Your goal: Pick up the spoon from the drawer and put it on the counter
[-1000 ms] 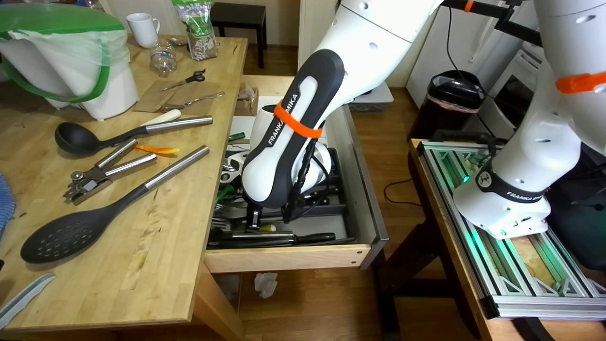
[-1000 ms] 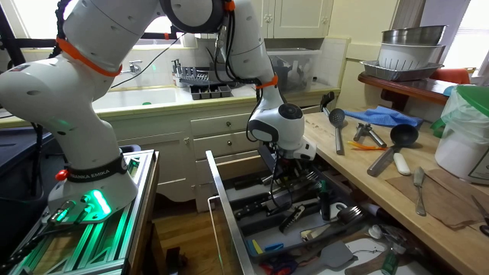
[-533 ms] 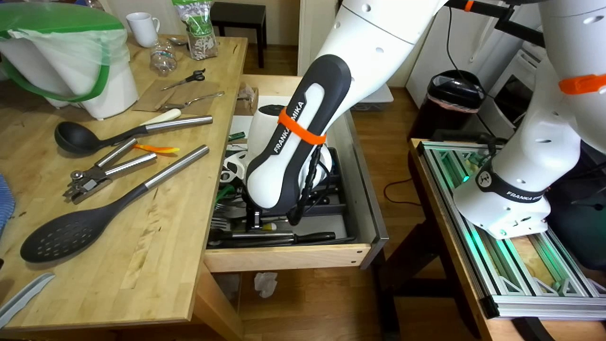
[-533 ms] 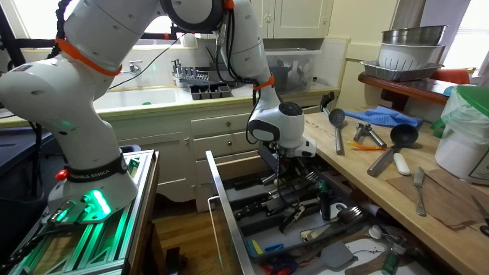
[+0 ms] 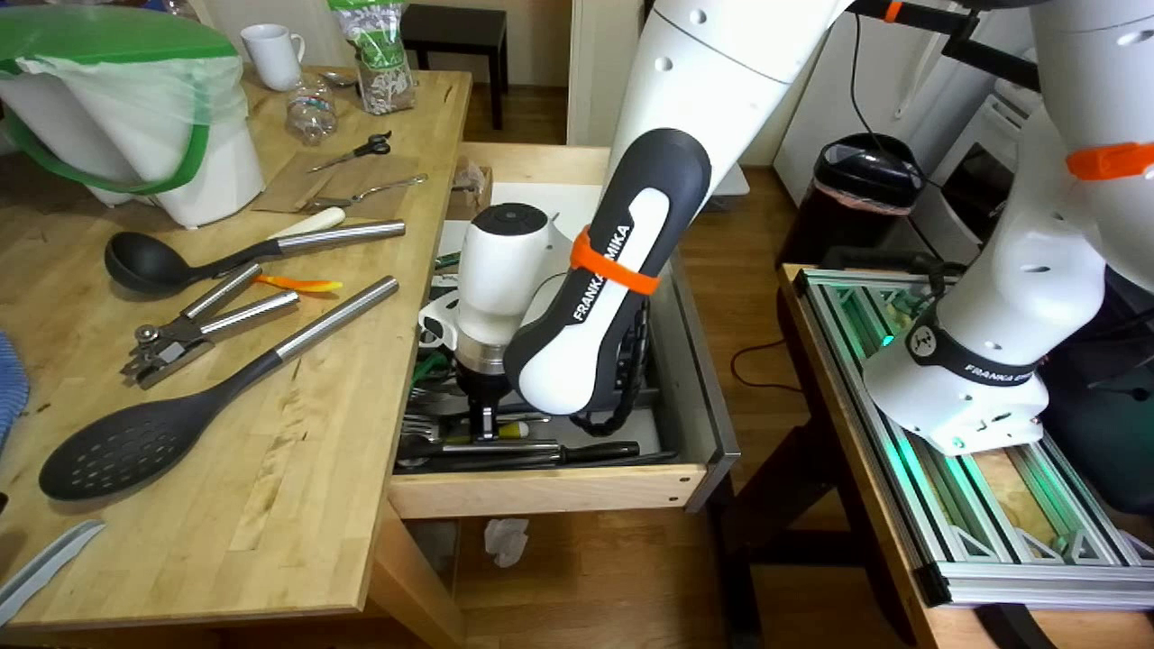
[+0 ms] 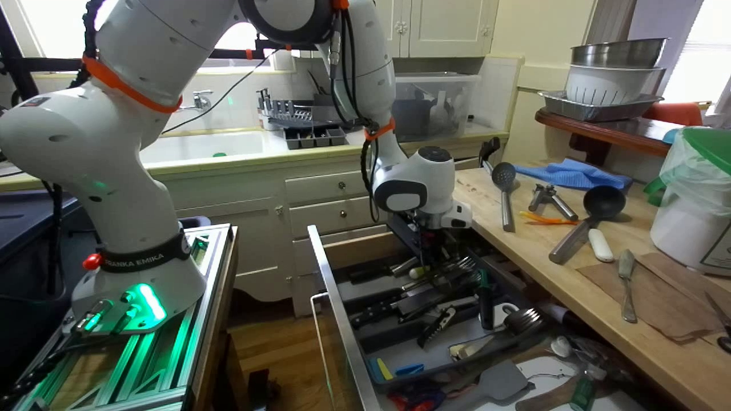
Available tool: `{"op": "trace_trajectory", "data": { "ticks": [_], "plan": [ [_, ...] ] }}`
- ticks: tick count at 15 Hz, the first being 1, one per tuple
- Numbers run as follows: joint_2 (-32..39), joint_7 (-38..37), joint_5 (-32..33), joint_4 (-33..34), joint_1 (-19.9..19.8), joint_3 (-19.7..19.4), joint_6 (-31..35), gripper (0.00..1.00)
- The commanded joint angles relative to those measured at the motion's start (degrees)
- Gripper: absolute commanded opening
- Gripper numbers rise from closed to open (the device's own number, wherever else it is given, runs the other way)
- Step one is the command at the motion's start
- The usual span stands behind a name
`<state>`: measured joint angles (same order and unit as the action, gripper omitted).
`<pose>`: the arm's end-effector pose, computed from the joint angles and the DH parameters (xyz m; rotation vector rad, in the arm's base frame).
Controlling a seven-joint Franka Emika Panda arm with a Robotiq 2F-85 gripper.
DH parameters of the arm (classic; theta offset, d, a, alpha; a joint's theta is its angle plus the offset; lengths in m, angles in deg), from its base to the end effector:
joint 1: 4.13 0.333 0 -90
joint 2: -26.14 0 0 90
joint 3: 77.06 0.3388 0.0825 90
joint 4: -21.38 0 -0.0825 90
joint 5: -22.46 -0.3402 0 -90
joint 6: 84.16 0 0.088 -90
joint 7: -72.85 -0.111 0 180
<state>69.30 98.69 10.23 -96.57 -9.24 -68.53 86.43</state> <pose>0.5846 0.0171 0.1358 -2.9881 -0.3819 -0.2852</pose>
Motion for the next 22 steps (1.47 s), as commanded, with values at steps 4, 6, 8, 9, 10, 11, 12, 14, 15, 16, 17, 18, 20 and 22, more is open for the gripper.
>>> {"op": "trace_trajectory", "data": {
  "ticks": [4, 6, 8, 9, 10, 11, 12, 14, 15, 16, 17, 18, 20, 22],
  "plan": [
    [-9.56, -13.54, 4.64, -8.68, 0.26, -2.75, -5.73, 0.04],
    [-14.3, -16.66, 4.69, -12.21, 0.95, -4.55, -8.4, 0.04],
    [-18.49, -19.19, 5.44, -14.83, 1.82, -6.92, -10.8, 0.04],
    [-20.44, -20.39, 6.36, -15.85, 2.51, -8.36, -12.03, 0.04],
    [-22.49, -21.12, 6.59, -16.8, 2.37, -8.73, -13.85, 0.04],
    [-24.54, -22.13, 6.9, -17.65, 2.49, -9.27, -15.99, 0.04],
    [-26.88, -21.99, 4.75, -18.28, 1.3, -7.76, -20.03, 0.04],
    [-31.34, -23.1, 2.2, -19.29, 0.98, -7.04, -26.47, 0.04],
    [-33.44, -24.48, 1.73, -19.62, 1.27, -7.39, -29.0, 0.04],
    [-35.6, -25.55, 1.02, -19.85, 1.32, -7.64, -30.6, 0.04],
    [-37.93, -26.28, 0.6, -20.18, 1.3, -8.05, -31.03, 0.04],
    [-39.99, -26.4, -0.33, -20.23, 1.17, -8.23, -31.3, 0.04],
    [-43.67, -25.24, -1.58, -19.94, 1.15, -8.72, -31.03, 0.04],
    [-45.71, -19.69, -3.14, -18.31, 1.46, -8.93, -30.15, 0.04]
  ]
}}
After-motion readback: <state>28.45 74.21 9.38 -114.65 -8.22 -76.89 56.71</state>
